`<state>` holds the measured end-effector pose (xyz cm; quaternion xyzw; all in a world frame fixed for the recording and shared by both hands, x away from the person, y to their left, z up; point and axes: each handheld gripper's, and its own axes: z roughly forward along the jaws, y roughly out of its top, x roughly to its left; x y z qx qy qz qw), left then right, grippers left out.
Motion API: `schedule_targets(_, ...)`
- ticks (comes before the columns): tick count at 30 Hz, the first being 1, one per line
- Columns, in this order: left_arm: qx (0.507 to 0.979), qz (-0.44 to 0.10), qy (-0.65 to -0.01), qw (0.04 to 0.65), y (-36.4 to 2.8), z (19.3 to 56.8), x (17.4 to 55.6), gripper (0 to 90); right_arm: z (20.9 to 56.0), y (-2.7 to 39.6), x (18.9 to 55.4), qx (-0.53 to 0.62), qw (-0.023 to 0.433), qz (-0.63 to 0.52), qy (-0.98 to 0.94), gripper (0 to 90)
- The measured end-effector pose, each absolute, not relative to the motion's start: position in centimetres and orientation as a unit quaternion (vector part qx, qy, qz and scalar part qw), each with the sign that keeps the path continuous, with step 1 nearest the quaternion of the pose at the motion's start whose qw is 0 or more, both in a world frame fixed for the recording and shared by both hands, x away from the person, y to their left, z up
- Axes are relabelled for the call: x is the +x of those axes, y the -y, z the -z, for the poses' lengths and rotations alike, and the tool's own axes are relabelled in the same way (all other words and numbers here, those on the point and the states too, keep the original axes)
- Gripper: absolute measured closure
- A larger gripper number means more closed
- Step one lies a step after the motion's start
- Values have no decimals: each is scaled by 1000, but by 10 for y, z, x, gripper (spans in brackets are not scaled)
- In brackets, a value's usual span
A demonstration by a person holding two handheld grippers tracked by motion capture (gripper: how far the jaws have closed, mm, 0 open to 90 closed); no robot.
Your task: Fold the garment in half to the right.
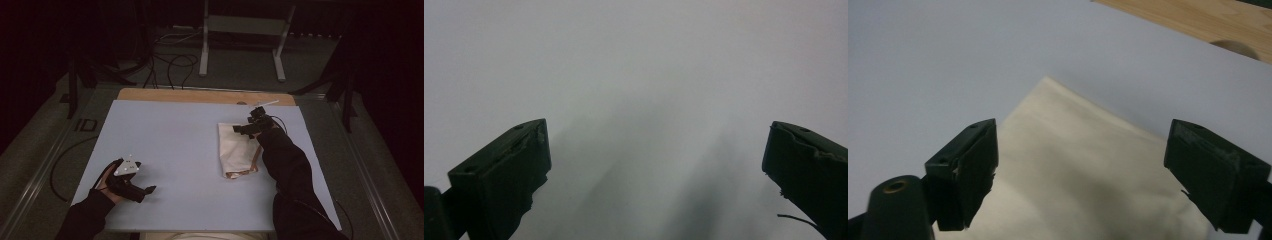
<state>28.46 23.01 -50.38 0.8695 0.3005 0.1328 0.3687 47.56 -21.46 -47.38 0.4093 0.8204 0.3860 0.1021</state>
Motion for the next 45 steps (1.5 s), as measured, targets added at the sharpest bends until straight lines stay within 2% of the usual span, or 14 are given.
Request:
schedule_targets(8, 869, -133, -300, 370, -231, 503, 284, 0, 462, 201, 467, 387, 104, -393, -828, 134)
schedule_targets(23, 870, -135, -297, 370, -231, 502, 284, 0, 450, 187, 453, 353, 81, -389, -847, 100)
schedule_targets(33, 871, -135, -294, 370, -231, 502, 285, 0, 440, 198, 432, 331, 93, -405, -847, 100)
schedule_targets(45, 872, -135, -293, 368, -230, 501, 285, 0, 448, 220, 399, 323, 89, -423, -842, 100)
